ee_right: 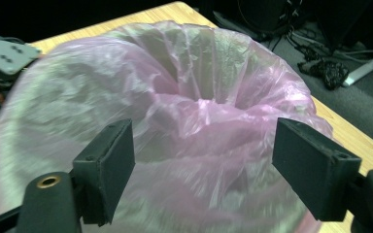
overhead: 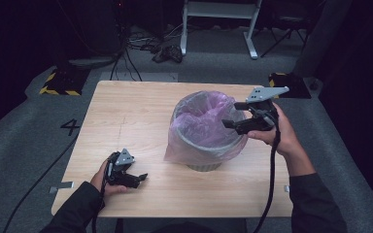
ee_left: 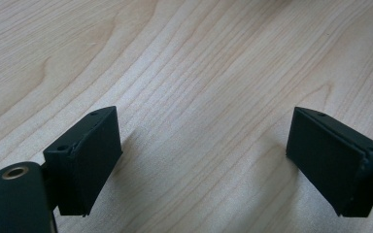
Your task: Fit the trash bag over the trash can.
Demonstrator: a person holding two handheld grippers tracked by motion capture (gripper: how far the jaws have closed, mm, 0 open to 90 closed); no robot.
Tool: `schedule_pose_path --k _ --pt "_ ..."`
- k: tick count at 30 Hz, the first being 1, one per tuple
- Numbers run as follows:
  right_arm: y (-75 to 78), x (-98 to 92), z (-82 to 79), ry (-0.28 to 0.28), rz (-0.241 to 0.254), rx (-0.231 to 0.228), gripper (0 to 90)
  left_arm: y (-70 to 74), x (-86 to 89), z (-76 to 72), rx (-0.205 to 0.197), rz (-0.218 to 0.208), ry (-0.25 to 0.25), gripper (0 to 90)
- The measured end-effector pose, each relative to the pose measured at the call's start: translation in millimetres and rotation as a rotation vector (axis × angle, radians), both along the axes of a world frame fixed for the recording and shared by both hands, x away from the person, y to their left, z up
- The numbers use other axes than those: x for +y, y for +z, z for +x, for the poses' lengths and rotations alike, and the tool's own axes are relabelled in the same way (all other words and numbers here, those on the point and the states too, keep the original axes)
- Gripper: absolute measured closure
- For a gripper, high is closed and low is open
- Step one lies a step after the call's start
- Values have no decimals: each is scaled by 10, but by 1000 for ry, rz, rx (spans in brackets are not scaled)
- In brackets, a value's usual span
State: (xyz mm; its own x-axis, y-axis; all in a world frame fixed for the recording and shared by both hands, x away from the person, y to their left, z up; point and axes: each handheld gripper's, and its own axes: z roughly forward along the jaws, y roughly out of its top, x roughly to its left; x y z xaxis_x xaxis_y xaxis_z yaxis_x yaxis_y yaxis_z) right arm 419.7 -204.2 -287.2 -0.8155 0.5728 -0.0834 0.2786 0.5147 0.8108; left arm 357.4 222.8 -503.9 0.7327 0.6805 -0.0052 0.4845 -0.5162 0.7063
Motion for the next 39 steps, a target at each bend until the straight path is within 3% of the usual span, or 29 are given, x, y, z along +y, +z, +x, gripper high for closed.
schedule_pose_path --k 14,21,24,29,32,36,39 --pt "-134 -328 -522 -2 -20 -82 219 0 -1 0 0 0 1 123" --pt "-393 -436 -697 -41 -76 -112 203 -1 -4 4 -2 2 0 119" --pt "-511 -496 -761 -56 -72 -110 195 -1 -4 4 -3 2 -1 119" --pt "-781 -595 -855 -120 -131 -132 186 -1 -5 4 -2 2 0 119" --pt "-985 -694 -847 -135 -115 -86 183 -1 -5 4 -2 1 0 119" --pt "-1350 -791 -779 -166 -155 -21 182 -1 -5 4 -2 1 1 118" --pt "-1573 -844 -721 -175 -150 25 184 -1 -5 4 -2 1 0 118"
